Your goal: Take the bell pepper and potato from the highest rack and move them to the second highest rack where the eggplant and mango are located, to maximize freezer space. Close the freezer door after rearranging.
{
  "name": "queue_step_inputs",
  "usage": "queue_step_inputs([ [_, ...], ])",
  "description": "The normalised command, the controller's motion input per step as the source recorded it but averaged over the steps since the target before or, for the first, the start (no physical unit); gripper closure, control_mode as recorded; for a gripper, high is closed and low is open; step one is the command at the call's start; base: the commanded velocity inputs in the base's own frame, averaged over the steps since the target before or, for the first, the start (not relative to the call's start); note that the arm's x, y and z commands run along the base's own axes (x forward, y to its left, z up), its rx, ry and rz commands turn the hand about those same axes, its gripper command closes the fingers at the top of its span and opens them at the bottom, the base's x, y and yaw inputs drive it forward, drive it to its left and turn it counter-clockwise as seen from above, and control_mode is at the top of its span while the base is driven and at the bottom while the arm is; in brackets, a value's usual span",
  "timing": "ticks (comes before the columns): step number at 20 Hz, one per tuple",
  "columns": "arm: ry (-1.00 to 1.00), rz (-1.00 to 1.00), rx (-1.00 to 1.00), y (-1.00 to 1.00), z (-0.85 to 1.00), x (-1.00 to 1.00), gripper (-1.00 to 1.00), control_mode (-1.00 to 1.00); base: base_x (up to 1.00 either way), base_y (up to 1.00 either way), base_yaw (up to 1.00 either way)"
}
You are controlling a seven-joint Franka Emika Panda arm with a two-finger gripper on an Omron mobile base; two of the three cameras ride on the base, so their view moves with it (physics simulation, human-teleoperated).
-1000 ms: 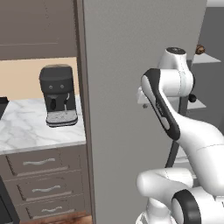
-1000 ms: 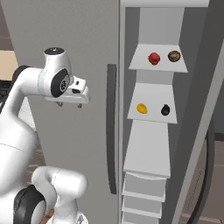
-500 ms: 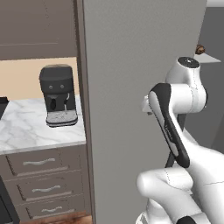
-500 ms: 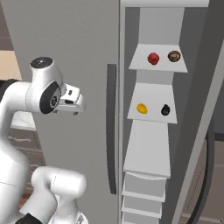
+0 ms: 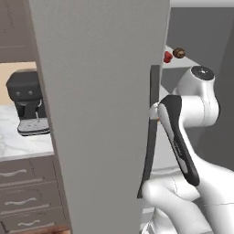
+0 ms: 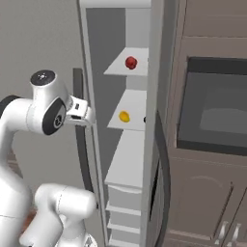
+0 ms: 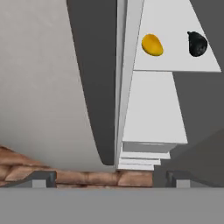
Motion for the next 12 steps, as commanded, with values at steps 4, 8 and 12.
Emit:
queue_step_inputs([
  [4, 0.00, 0.00, 0.00, 0.00, 0.00, 0.00, -1.00, 1.00, 0.13, -0.76, 0.00],
  [8, 0.00, 0.00, 0.00, 0.00, 0.00, 0.00, -1.00, 1.00, 0.37, -0.46, 0.02],
  [12, 0.00, 0.00, 0.00, 0.00, 0.00, 0.00, -1.00, 1.00, 0.75, -0.22, 0.00],
])
